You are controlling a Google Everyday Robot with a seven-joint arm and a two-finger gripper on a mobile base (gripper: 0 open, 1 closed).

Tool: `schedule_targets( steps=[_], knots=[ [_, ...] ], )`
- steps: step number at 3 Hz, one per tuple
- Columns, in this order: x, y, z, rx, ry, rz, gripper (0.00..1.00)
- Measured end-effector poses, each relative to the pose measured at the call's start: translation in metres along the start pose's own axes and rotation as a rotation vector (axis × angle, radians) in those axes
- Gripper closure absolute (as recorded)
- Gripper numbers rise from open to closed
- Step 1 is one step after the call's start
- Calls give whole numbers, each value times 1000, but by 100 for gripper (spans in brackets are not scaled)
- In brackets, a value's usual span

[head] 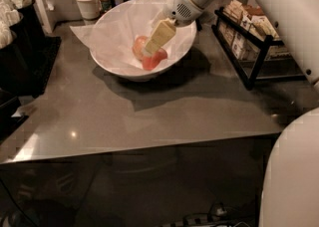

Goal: Pick apple from white bowl

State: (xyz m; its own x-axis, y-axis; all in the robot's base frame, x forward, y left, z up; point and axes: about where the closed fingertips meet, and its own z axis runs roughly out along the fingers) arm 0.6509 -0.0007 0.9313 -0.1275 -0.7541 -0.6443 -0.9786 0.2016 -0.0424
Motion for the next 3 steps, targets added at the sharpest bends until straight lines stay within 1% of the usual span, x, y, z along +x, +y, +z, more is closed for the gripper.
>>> schedule_targets(
  steps=[1, 2, 3],
  knots=[
    [-5, -5, 18, -35, -8, 1, 30],
    [1, -8, 27, -47, -11, 31, 29],
    [13, -10, 32, -51, -3, 71, 29]
  ],
)
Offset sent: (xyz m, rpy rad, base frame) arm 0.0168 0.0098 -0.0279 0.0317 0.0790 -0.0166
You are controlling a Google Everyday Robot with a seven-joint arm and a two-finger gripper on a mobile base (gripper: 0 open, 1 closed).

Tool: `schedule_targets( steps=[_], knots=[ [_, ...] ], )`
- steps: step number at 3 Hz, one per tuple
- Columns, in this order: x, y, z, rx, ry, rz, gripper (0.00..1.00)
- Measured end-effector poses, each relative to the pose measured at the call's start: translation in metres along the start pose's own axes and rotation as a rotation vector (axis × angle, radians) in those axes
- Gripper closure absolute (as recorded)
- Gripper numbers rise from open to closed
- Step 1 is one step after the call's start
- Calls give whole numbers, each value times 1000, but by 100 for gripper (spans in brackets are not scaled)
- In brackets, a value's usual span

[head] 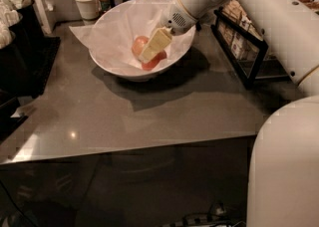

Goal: Pick apple from white bowl

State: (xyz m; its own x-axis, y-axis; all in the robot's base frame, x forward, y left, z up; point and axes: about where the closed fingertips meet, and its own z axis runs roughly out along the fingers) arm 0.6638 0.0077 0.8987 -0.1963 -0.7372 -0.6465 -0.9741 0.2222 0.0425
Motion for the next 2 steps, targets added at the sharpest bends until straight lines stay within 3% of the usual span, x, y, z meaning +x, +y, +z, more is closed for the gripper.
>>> schedule_targets(
  steps=[2],
  knots=[
    [18, -1, 12, -17, 16, 54, 31]
  ],
)
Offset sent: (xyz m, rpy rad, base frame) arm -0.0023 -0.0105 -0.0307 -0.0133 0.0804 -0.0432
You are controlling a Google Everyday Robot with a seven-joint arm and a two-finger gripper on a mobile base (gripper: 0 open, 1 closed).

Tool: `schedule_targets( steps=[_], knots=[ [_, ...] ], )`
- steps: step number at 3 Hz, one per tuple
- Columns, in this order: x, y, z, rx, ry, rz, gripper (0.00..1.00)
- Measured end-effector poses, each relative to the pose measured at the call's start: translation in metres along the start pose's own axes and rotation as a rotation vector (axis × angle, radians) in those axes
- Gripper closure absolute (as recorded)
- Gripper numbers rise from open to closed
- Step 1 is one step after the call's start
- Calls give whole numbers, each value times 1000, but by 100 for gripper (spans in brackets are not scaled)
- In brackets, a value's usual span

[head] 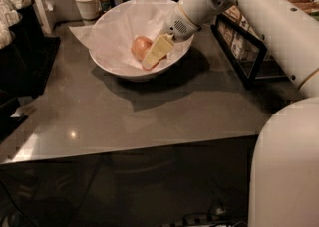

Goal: Pick apple from white bowl

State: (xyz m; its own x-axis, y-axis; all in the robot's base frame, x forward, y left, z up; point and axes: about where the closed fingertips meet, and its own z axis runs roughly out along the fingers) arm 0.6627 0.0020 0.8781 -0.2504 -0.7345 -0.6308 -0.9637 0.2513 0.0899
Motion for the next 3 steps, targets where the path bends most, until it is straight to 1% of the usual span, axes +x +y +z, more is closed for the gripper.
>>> schedule_targets(
  steps=[2, 3],
  knots=[
    [7, -2, 10, -14, 14, 24, 33],
    [9, -3, 12, -17, 18, 29, 52]
  ],
)
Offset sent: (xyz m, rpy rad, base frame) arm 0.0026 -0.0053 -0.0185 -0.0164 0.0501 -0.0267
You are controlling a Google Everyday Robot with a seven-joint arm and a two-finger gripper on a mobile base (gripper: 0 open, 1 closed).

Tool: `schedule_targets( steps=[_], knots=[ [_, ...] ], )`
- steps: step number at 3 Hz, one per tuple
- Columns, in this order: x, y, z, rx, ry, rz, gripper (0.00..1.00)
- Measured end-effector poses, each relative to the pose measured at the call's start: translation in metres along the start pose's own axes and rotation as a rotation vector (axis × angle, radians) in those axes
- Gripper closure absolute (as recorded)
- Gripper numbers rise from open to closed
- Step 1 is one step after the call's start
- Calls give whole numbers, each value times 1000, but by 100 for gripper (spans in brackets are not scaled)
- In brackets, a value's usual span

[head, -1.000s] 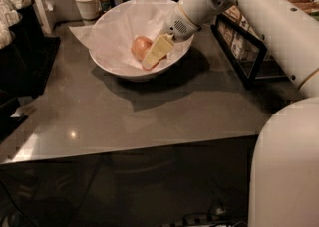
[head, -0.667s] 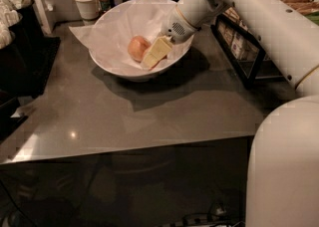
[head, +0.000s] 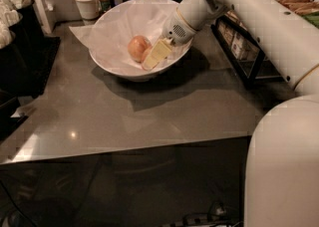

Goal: Pick apple from white bowl

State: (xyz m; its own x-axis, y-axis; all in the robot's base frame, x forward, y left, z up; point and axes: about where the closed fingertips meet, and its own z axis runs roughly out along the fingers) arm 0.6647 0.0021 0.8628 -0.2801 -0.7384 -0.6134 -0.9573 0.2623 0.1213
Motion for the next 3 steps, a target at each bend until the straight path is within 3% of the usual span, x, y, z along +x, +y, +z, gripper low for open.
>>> schedule_targets(
  steps=[2, 3],
  knots=[
    [-1, 1, -4, 2, -29, -6, 98],
    [-12, 6, -26, -5, -177, -52, 100]
  ],
)
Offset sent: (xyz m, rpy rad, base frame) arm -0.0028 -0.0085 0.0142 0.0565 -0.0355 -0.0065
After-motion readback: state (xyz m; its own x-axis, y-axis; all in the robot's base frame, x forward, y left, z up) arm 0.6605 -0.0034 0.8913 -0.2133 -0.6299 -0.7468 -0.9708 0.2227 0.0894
